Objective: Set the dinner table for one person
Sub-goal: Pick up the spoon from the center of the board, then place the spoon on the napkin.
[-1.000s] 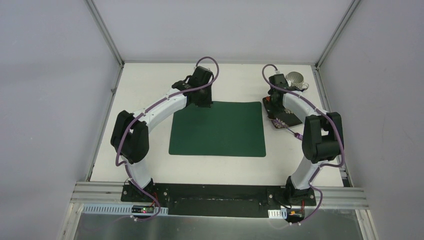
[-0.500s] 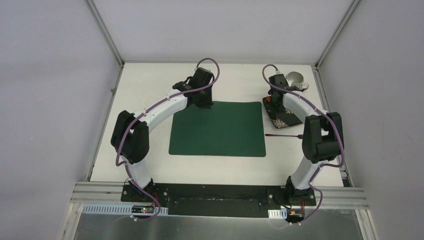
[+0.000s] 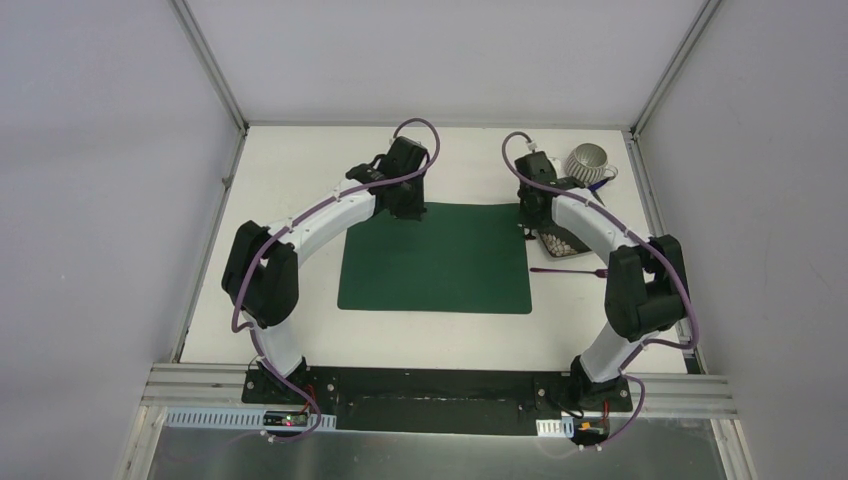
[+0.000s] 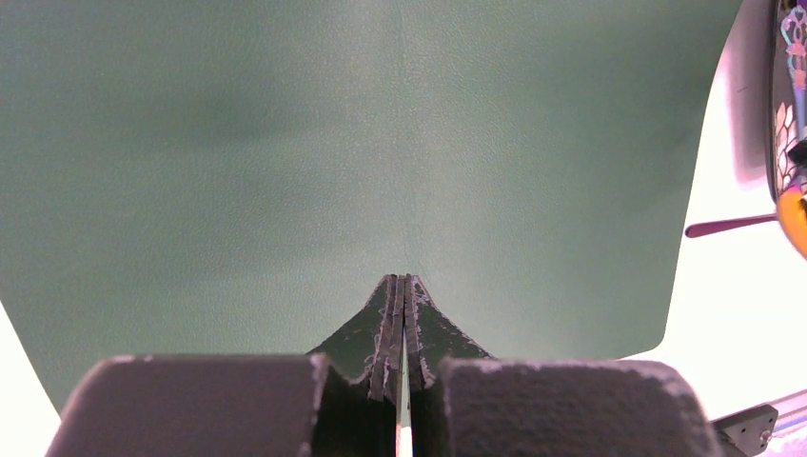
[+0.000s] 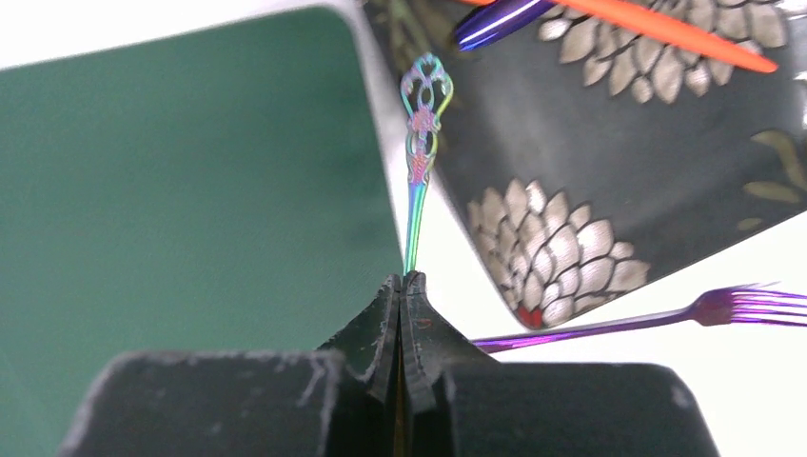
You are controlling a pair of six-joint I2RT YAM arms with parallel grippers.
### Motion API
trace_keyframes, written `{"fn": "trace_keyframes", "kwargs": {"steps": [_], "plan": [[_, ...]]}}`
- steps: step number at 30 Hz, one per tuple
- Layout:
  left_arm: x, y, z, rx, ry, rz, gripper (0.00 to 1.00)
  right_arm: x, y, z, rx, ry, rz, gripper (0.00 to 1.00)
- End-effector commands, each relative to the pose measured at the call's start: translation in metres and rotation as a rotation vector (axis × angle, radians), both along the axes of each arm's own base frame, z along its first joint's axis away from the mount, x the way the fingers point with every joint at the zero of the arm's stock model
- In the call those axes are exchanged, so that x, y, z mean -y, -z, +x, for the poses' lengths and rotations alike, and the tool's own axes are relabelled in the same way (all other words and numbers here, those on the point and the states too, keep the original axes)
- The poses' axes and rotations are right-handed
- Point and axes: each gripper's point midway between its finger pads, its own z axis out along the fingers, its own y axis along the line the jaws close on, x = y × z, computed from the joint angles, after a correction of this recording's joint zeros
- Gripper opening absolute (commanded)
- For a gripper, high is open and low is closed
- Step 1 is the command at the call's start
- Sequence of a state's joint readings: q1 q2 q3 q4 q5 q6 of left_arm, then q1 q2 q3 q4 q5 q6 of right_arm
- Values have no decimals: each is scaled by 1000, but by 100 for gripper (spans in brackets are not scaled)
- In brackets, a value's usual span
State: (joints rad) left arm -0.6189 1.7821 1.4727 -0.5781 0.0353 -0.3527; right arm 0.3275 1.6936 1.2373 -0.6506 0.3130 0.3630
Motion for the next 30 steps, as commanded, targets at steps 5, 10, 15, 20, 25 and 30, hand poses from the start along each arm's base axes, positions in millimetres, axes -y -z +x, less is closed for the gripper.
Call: {"fn": "trace_keyframes", "kwargs": {"steps": [5,10,15,20,25,30], "plan": [[5,-20,-8,33,5,-38,0,-38,-1,-33,23,-70,5,0],[5,-20,-11,33,4,-39,0,-47,16,-54,-7,-96,-7,0],[7,-20,-13,35,8,-41,0,-54,28,-68,-25,-113,-15,0],[7,-20,-13,37,9,-42,0,-57,36,-72,-38,-120,-22,0],[6,-21,-14,43,7,-38,0,-60,29,-68,-23,-128,-30,0],[6,-21,-14,40,9,-38,0,-55,12,-54,2,-143,-89,22]]}}
